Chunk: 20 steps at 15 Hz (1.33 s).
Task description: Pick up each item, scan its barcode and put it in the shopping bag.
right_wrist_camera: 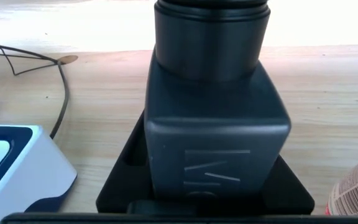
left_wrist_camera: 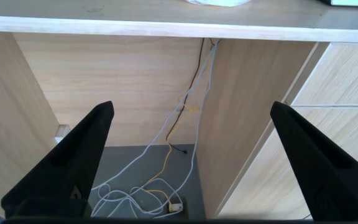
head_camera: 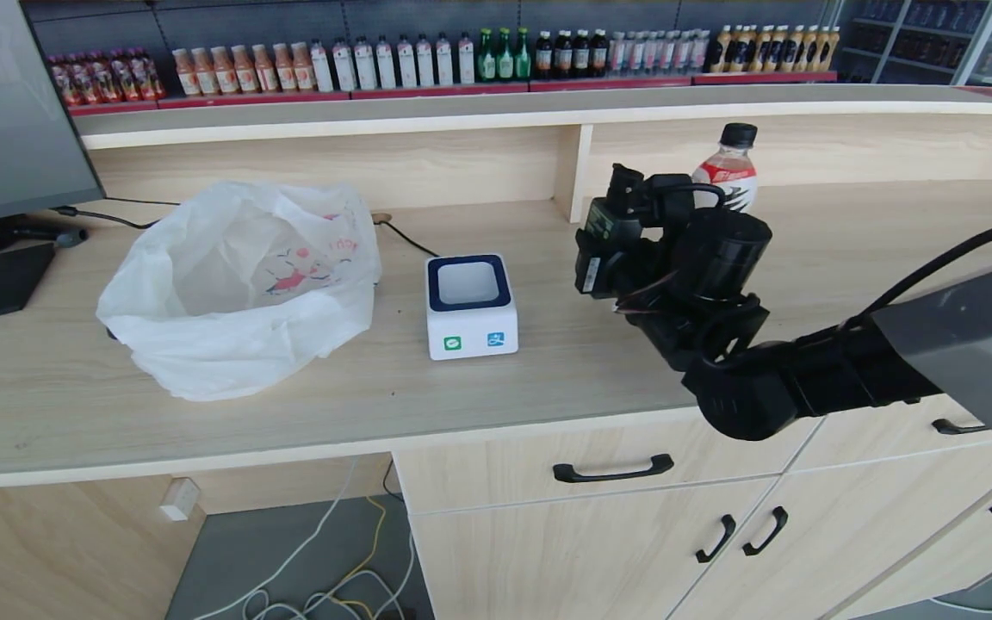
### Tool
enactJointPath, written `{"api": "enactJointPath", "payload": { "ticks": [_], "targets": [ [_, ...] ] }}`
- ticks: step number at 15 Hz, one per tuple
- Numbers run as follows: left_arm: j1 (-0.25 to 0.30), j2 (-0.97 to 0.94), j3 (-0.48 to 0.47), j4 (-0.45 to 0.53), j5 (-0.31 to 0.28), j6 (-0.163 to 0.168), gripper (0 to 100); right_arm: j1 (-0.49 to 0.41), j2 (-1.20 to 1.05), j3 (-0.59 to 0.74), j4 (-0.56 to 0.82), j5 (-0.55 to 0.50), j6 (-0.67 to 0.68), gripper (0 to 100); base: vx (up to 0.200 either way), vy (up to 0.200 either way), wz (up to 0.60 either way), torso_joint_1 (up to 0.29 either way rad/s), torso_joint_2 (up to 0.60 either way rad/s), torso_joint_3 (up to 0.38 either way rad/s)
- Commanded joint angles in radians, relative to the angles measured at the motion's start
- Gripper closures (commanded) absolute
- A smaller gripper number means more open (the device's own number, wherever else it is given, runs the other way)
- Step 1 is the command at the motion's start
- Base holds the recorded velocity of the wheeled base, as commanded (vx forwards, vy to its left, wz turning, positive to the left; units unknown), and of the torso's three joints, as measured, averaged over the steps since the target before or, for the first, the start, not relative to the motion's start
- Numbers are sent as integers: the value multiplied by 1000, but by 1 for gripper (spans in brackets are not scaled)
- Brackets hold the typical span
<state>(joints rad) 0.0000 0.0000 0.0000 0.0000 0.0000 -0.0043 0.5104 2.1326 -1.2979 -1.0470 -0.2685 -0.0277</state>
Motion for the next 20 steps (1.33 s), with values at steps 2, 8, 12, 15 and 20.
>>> {"api": "enactJointPath", "payload": {
  "ticks": [2,8,12,15,20],
  "targets": [
    [0,0,0,0,0,0,0,11,-148,118,-1,-3,0,100,0,0,0,0,0,0],
    [0,0,0,0,0,0,0,85,-402,443,-71,-58,-3,100,0,0,0,0,0,0],
    [0,0,0,0,0,0,0,111,-566,730,-133,-66,-9,100,0,0,0,0,0,0],
    [0,0,0,0,0,0,0,111,-651,832,-154,-61,-1,100,0,0,0,0,0,0],
    [0,0,0,0,0,0,0,111,-649,844,-153,69,58,100,0,0,0,0,0,0]
  ]
}}
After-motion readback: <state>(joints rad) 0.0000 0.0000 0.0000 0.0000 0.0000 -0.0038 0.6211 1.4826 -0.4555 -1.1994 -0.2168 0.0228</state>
